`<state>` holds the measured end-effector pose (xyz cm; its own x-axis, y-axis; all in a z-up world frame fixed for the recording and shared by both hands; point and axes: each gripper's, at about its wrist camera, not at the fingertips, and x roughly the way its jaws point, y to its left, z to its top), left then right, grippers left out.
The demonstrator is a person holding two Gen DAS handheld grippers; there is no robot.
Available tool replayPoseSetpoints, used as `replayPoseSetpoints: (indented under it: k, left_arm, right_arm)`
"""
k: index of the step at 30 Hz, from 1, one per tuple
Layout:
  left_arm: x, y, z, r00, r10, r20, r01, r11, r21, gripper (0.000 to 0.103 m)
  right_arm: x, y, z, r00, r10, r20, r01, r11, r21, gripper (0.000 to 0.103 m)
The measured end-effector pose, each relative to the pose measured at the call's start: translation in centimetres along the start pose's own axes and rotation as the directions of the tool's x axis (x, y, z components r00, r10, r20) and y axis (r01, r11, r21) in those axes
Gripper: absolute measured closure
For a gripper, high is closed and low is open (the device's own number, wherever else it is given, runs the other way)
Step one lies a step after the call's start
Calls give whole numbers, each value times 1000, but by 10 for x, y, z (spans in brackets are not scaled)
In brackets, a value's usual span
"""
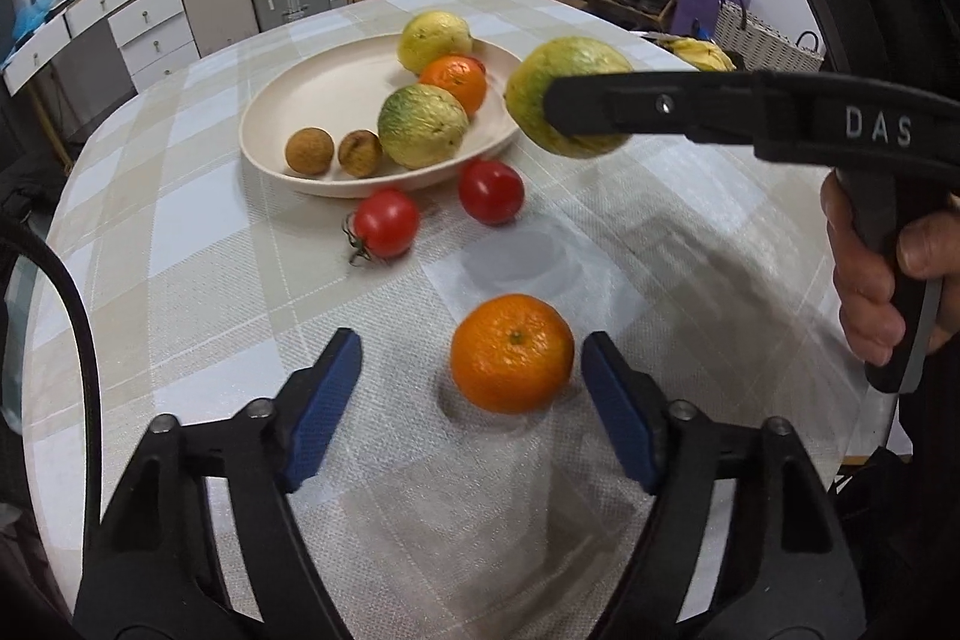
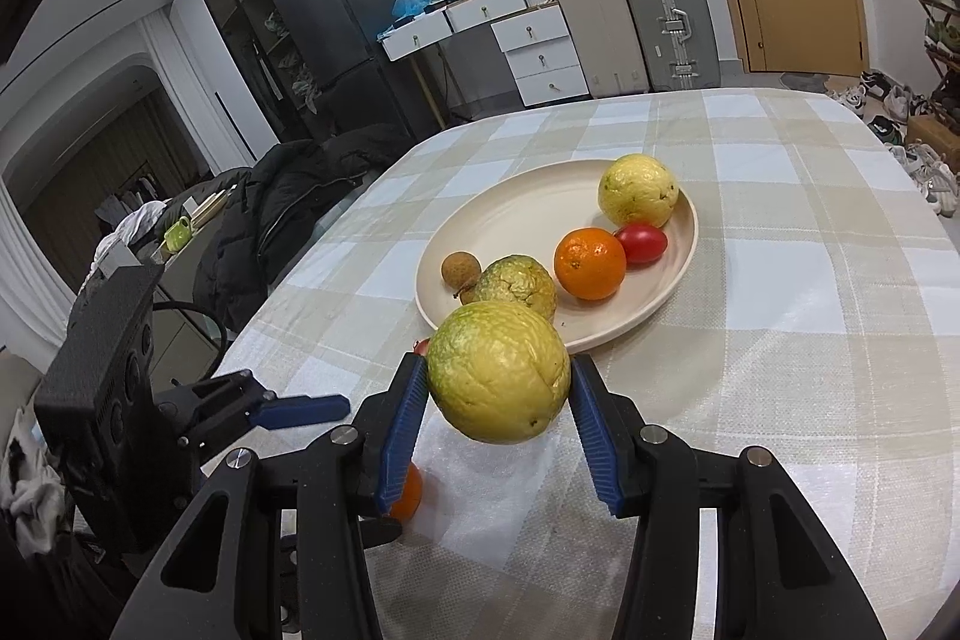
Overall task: Organize fruits
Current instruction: 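Close the left tool on a mandarin orange while the right tool holds the yellow citrus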
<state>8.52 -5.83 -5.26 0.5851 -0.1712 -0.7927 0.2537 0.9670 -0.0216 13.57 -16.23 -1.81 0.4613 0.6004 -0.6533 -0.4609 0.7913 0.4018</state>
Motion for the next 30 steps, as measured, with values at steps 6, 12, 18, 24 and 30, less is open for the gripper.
replayPoseSetpoints:
  k: [6,12,18,24,30]
  left_arm:
    - [0,-6,-5,997,-75,-8,75,997,22,64]
    - [-1,-5,-5,998,-66,1,66,998,13,64]
    - [-11,8,0,997,-50,54,52,998,-36,64]
    - [-27,22,6,990,-10,140,25,995,-99,64]
    - [-40,29,11,978,39,205,-9,989,-146,64]
  right_arm:
    - [0,-1,-1,1000,-2,0,2,1000,1,54]
    - [-2,-3,-1,1000,-3,5,3,1000,3,54]
    - [-5,-6,-1,1000,-11,12,11,1000,8,54]
    - [-4,-8,-1,1000,-16,12,16,1000,8,54]
    - [-4,-8,-1,1000,-17,15,17,1000,7,54]
